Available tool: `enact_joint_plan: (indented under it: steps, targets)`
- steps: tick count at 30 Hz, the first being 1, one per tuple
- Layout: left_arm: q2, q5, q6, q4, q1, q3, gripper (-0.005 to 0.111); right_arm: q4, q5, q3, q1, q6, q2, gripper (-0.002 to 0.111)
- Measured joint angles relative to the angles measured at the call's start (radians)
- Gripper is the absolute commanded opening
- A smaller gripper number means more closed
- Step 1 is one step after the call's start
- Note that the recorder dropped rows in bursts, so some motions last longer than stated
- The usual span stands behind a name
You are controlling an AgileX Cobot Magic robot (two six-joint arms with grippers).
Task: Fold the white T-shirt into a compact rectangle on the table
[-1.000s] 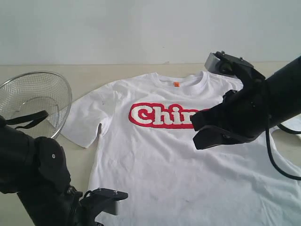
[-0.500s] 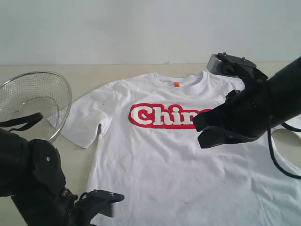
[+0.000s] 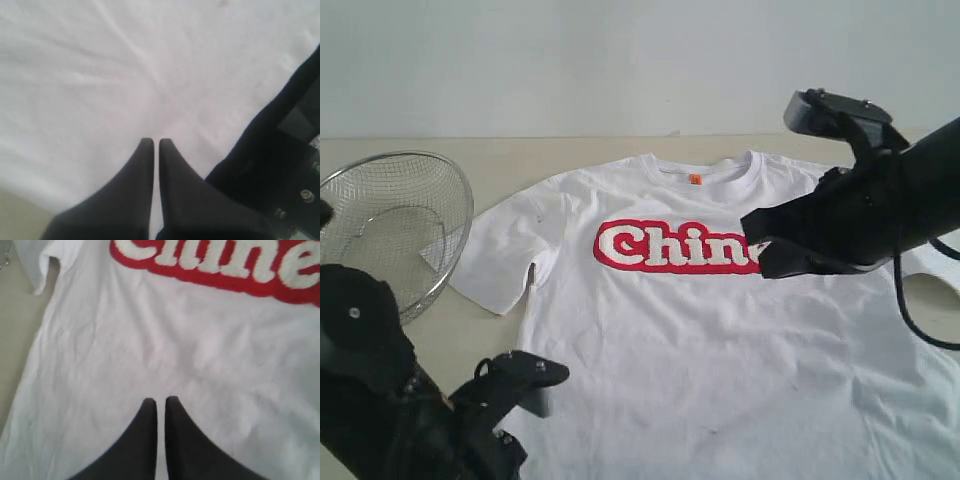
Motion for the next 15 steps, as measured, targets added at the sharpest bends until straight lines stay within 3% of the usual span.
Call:
enact_joint_plan:
  steps: [6, 10, 12, 15]
  targets:
    - [-0.204, -0.001, 0.000, 0.000, 0.000, 0.000, 0.005, -0.012, -0.008, 0.000, -0.183, 0.032, 0.000, 0.058]
    - [-0.298, -0.016, 0.000, 0.000, 0.000, 0.000, 0.005, -0.009, -0.028, 0.000, -0.310, 0.109, 0.037, 0.048]
    - [-0.336, -0.037, 0.000, -0.002, 0.000, 0.000, 0.005, 0.042, -0.029, 0.000, -0.374, 0.160, 0.109, 0.049]
    - [-0.345, -0.053, 0.000, -0.005, 0.000, 0.002, 0.005, 0.269, -0.019, 0.000, -0.401, 0.122, 0.250, 0.049]
